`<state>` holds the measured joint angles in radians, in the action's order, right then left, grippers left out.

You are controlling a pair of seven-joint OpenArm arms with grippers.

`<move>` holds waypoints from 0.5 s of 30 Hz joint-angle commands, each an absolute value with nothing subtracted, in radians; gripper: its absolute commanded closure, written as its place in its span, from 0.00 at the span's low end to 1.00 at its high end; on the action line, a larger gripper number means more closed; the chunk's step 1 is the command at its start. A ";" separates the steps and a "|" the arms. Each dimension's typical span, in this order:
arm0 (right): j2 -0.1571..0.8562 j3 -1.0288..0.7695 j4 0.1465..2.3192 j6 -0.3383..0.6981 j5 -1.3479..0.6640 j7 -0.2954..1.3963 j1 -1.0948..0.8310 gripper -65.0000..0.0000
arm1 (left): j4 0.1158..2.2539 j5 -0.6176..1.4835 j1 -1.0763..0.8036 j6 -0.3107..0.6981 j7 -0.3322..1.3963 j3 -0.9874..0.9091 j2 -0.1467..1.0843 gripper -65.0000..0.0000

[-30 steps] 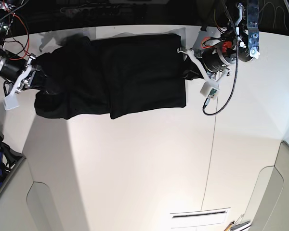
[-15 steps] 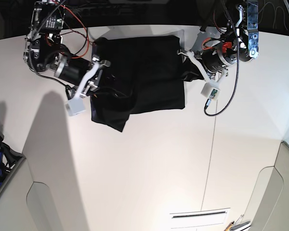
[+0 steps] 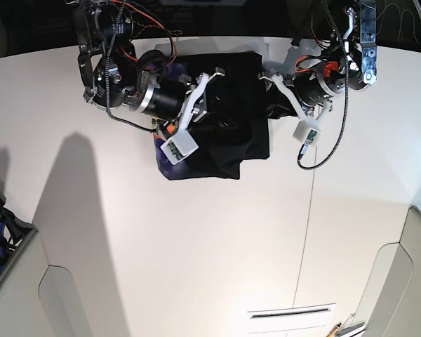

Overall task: Fold the T-shirt properly
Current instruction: 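Grasp the folded bundle with both grippers and lift it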

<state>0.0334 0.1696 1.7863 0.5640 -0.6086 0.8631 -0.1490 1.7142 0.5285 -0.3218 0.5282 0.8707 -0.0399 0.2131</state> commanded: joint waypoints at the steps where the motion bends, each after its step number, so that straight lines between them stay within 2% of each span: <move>1: 0.030 0.177 1.798 0.571 -0.628 0.836 -0.136 1.00 | 1.707 0.483 -0.332 0.505 0.932 -0.038 0.216 0.80; 4: 0.030 0.179 1.798 0.572 -0.628 0.836 -0.136 1.00 | 1.708 0.500 -0.329 0.505 0.936 -0.038 0.216 0.80; 8: 0.030 0.179 1.798 0.572 -0.640 0.837 -0.136 0.60 | 1.711 0.524 -0.321 0.505 0.947 -0.038 0.216 0.80; 10: 0.030 0.179 1.799 0.572 -0.666 0.837 -0.135 0.49 | 1.711 0.524 -0.315 0.505 0.948 -0.038 0.216 0.80; 15: 0.030 0.179 1.799 0.572 -0.776 0.841 -0.110 0.48 | 1.732 0.524 -0.310 0.505 0.948 -0.039 0.217 0.80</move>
